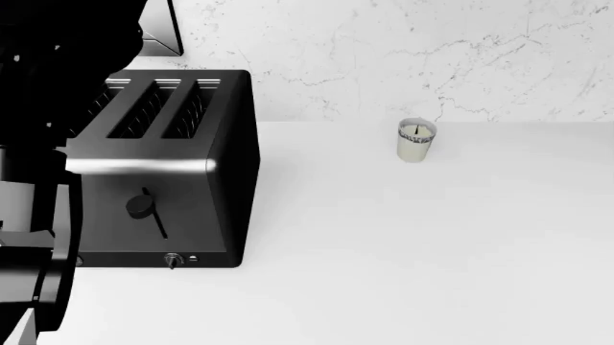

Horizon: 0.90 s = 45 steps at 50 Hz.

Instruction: Pick the canned food and cereal from the counter and place them in the cabinets closest to them.

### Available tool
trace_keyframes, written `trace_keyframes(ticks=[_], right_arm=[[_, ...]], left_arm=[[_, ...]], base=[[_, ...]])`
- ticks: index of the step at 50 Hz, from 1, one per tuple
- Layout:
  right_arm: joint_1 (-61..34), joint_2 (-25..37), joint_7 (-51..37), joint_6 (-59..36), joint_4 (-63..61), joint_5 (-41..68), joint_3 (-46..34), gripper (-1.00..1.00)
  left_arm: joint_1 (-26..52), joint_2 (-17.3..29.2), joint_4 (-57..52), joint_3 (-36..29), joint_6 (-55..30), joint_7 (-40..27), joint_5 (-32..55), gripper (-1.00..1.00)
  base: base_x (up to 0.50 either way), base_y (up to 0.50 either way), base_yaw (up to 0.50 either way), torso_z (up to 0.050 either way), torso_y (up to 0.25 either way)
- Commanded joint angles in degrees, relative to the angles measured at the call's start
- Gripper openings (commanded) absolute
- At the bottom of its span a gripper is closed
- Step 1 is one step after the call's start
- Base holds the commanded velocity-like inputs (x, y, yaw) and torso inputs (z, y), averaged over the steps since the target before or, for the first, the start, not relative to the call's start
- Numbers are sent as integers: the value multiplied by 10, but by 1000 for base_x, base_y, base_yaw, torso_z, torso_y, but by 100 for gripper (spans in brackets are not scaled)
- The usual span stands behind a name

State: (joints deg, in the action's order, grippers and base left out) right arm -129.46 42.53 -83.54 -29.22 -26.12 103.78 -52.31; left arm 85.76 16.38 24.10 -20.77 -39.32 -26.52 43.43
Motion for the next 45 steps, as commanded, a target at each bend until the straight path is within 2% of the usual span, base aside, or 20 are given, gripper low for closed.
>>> trace_keyframes(ticks=[1, 29, 39, 45], right_arm=[[24, -32, 65, -25, 94, -45, -26, -100], [86, -62, 128, -55, 243, -49, -69, -100], [99, -100, 159, -106, 381, -26, -109, -100], [108, -126, 209, -124, 469, -34, -130, -100]], left_arm=[[1, 1, -2, -1, -1, 0, 1, 100], [-2, 1, -3, -4, 0, -1, 4, 100], [-2, 0, 3, -5, 4, 0, 3, 100], [0, 1, 5, -5, 4, 2, 3, 100]], base=[[0, 0, 0, 0, 0], [3, 0, 0, 0, 0], [4, -2, 0, 0, 0], [0, -1, 0, 0, 0]])
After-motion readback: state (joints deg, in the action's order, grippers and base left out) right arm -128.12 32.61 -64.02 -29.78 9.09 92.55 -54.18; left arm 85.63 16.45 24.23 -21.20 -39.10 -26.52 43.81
